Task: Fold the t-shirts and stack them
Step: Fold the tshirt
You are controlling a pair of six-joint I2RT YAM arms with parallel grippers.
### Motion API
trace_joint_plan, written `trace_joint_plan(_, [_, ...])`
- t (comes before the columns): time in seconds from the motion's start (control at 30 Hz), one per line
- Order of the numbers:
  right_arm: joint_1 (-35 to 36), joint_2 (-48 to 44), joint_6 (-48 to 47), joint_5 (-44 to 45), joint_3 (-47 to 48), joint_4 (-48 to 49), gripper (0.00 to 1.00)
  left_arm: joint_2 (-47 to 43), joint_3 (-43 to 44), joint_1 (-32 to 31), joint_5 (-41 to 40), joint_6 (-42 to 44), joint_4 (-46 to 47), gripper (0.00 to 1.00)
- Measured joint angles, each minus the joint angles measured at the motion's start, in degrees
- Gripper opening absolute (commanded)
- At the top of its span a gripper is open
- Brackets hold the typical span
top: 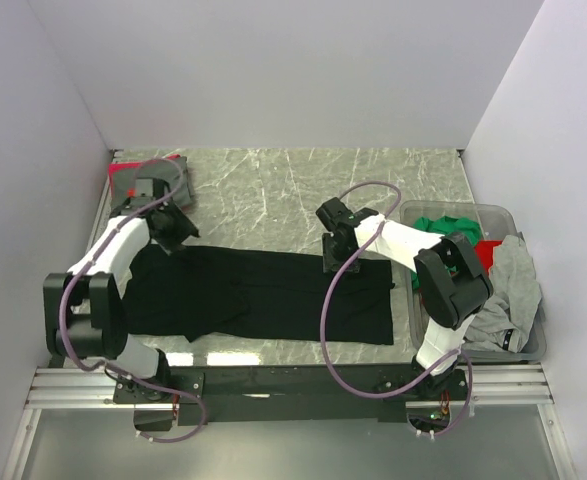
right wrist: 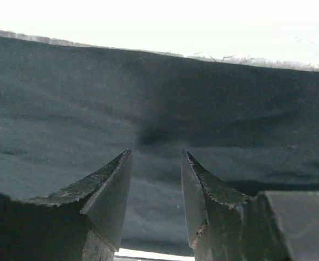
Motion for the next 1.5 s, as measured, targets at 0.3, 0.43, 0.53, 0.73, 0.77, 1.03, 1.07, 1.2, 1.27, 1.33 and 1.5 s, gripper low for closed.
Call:
trace_joint_plan(0.3, [-0.17, 1.77, 0.33, -0.37, -1.40, 1.90, 0.48, 6.99, 0.17, -6.05, 2.71, 0.11, -1.99, 0.55])
trace_joint_plan(0.43, [-0.22, 1.92, 0.72, -0.44, -1.40, 1.90, 0.48, 8.74, -1.01, -6.08, 3.72, 0.66, -1.29, 0.55])
trace_joint_plan(0.53, [-0.26, 1.92, 1.18, -0.39, -1.42, 1.86, 0.48, 10.88, -2.34, -6.60, 3.41, 1.86, -0.66, 0.55])
trace_joint_plan(0.73, [-0.31, 1.81, 2.27, -0.74, -1.95, 1.92, 0.48, 16.39, 2.47, -9.03, 2.51, 4.98, -1.86, 0.55])
trace_joint_plan(0.77, [-0.31, 1.68, 2.45, -0.85, -2.12, 1.95, 0.48, 17.05, 3.34, -9.33, 2.51, 5.35, -2.05, 0.55])
trace_joint_plan(1.03, [-0.44, 0.94, 4.83, -2.45, -3.15, 0.74, 0.47, 24.68, 13.55, -12.96, 2.51, 7.91, -3.67, 0.54])
trace_joint_plan(1.07, [-0.44, 0.76, 5.18, -2.80, -3.30, 0.33, 0.47, 25.73, 15.02, -13.51, 2.54, 8.37, -4.02, 0.55])
trace_joint_plan(1.2, [-0.39, 0.28, 6.51, -4.13, -3.98, -1.62, 0.47, 29.05, 19.74, -15.43, 2.97, 9.57, -4.74, 0.54])
trace_joint_plan(1.27, [-0.26, 0.13, 6.97, -4.52, -4.17, -2.69, 0.47, 30.47, 21.92, -16.17, 3.54, 10.27, -5.11, 0.54])
trace_joint_plan(1.33, [-0.09, -0.11, 7.54, -5.01, -4.59, -3.52, 0.47, 31.87, 23.91, -16.81, 4.37, 10.64, -5.35, 0.54])
trace_joint_plan(1.5, [0.68, -0.98, 8.66, -5.88, -5.97, -5.46, 0.47, 35.82, 29.49, -18.69, 7.21, 11.80, -5.31, 0.54])
